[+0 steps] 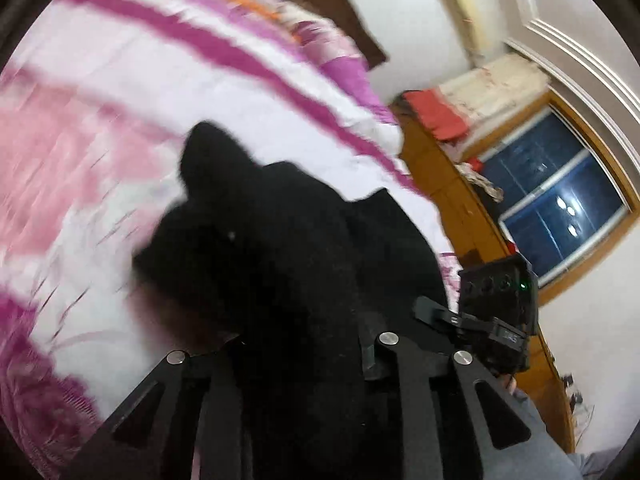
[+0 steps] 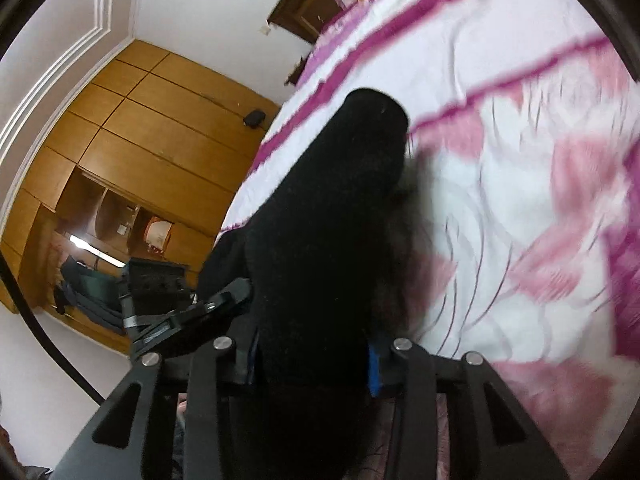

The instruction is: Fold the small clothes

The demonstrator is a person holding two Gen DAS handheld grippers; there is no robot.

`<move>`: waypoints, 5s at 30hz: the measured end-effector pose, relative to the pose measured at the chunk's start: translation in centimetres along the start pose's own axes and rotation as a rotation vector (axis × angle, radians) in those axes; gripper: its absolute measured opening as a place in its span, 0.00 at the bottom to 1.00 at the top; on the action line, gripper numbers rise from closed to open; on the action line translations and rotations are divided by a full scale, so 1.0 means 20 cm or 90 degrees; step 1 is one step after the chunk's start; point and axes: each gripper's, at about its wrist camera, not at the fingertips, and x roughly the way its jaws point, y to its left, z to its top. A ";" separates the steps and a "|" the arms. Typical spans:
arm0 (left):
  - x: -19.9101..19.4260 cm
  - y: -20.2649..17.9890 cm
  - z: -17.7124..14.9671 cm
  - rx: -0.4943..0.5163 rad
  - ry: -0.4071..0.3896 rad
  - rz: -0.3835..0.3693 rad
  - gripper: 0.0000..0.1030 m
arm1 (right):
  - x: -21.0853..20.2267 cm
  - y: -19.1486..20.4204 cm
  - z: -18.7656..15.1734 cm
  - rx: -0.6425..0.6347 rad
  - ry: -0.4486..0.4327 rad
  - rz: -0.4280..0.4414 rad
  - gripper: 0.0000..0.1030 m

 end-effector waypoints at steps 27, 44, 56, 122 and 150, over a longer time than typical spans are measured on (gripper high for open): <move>0.78 0.03 0.47 0.007 0.029 0.111 0.39 | -0.27 -0.56 0.70 0.003 -0.045 -0.075 0.62; 0.61 -0.25 0.34 0.159 -0.042 0.214 0.62 | -0.31 -0.09 0.65 -0.156 -0.183 -0.292 0.69; 0.47 -0.52 0.13 0.315 -0.192 0.297 0.77 | -0.45 0.19 0.33 -0.316 -0.296 -0.313 0.90; 0.70 -0.35 0.01 0.323 -0.164 0.306 0.87 | -0.28 -0.04 0.19 -0.378 -0.260 -0.426 1.00; 0.70 -0.35 0.01 0.325 -0.163 0.305 0.87 | -0.28 -0.04 0.20 -0.380 -0.257 -0.427 1.00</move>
